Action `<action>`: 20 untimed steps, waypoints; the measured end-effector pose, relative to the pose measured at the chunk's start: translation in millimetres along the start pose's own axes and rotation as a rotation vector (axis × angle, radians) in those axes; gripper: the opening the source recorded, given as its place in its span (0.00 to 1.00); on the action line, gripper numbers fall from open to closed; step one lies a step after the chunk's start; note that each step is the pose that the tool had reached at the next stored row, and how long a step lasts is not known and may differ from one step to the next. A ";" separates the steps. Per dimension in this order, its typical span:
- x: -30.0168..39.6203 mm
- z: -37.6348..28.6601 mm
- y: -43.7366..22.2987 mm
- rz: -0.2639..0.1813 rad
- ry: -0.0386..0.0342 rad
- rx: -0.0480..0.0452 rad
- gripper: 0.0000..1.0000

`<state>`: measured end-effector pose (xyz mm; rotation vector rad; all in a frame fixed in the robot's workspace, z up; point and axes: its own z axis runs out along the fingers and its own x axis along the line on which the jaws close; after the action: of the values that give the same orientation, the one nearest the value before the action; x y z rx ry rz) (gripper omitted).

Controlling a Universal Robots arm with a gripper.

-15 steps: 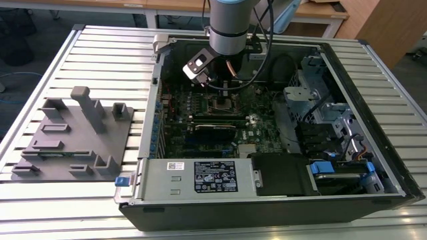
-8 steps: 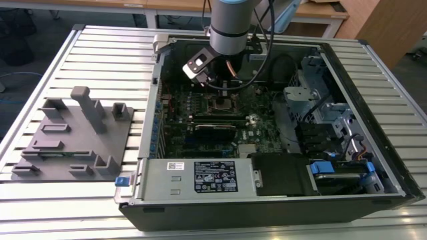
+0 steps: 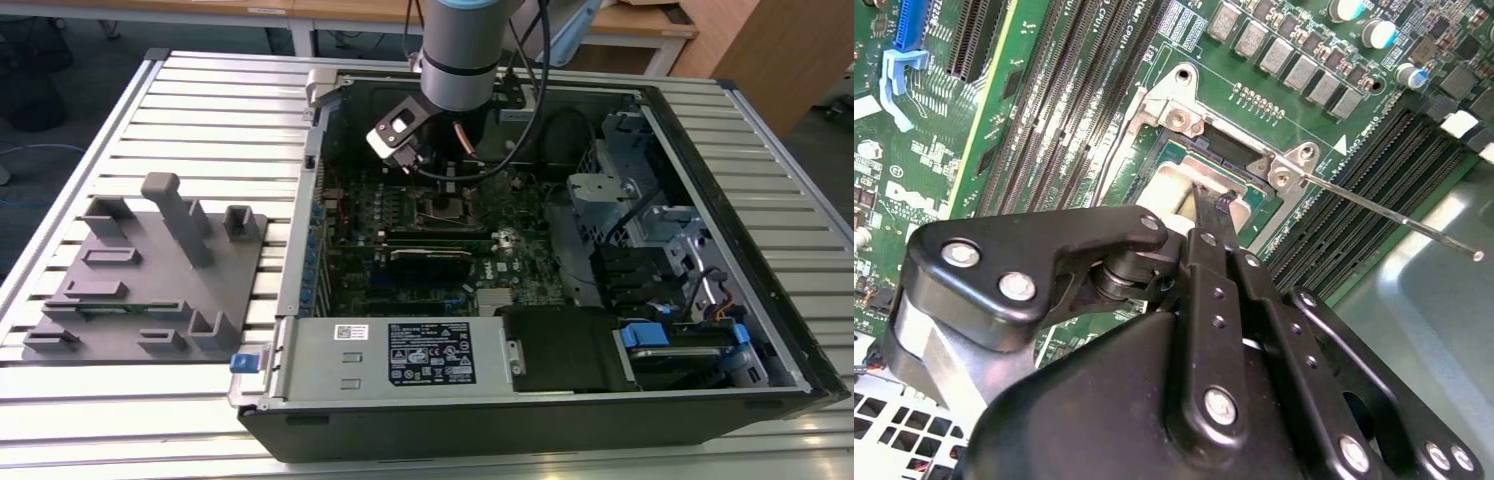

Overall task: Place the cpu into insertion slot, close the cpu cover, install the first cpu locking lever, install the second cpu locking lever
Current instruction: 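Place the cpu into insertion slot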

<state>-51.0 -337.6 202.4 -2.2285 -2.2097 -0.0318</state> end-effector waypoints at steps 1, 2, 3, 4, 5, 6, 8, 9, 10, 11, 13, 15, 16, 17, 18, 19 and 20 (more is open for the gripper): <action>0.0 0.1 0.5 0.000 0.0001 -0.0001 0.10; 0.0 0.1 1.1 0.000 0.0001 -0.0001 0.10; 0.0 0.2 1.8 0.000 0.0001 -0.0001 0.10; 0.0 0.2 2.5 0.000 0.0000 0.0000 0.10; 0.0 0.2 3.1 0.000 0.0000 0.0000 0.10; 0.0 0.2 3.3 0.000 -0.0001 0.0000 0.10; 0.1 0.5 3.5 0.000 0.0000 0.0000 0.10; 0.1 1.1 3.5 0.000 0.0001 -0.0001 0.10; 0.1 1.9 3.5 0.000 0.0001 -0.0001 0.10; 0.0 2.4 3.5 0.000 0.0000 0.0000 0.10; 0.0 2.4 3.5 0.000 -0.0002 0.0001 0.10; 0.0 2.5 3.5 0.000 -0.0001 0.0000 0.10; 0.0 2.5 3.5 0.000 -0.0001 0.0000 0.10; 0.0 2.6 3.5 0.000 -0.0001 0.0000 0.10; 0.0 3.1 3.5 0.000 -0.0001 0.0001 0.10; -0.1 3.6 3.4 0.000 -0.0008 0.0005 0.10; -0.2 4.1 3.4 0.000 -0.0012 0.0007 0.10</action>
<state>-47.6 -337.7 198.3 -2.2287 -2.2100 -0.0297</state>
